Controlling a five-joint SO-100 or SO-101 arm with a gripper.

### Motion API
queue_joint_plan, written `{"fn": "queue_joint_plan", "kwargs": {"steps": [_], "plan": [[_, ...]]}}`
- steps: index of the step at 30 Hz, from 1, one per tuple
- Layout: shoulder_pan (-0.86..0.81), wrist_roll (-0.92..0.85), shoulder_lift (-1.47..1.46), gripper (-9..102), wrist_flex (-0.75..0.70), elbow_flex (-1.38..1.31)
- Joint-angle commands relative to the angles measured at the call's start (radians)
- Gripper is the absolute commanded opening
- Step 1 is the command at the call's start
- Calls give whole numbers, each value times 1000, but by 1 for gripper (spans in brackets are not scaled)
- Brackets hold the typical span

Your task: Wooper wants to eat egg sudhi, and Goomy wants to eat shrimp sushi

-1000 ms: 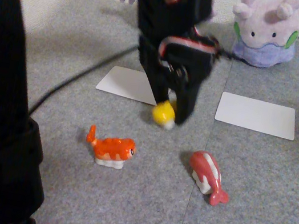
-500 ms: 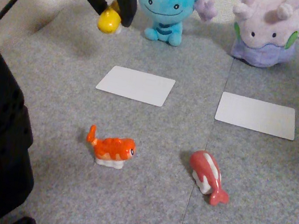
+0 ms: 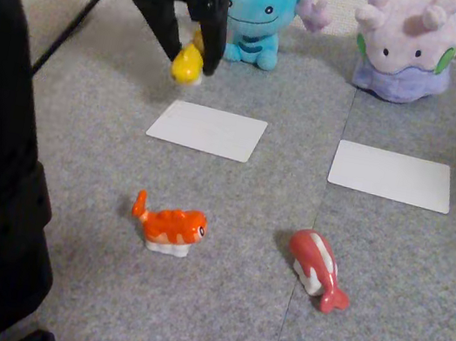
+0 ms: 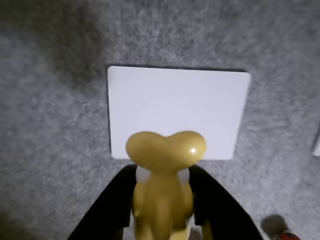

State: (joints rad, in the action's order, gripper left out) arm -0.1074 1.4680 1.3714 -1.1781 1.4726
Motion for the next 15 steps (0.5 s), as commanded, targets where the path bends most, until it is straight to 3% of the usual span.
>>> {"fn": "queue_joint_plan", "kwargs": {"steps": [1, 15], "plan": [[-34, -3, -55, 1, -2, -118], [-63, -31, -296, 2, 35, -192]]}}
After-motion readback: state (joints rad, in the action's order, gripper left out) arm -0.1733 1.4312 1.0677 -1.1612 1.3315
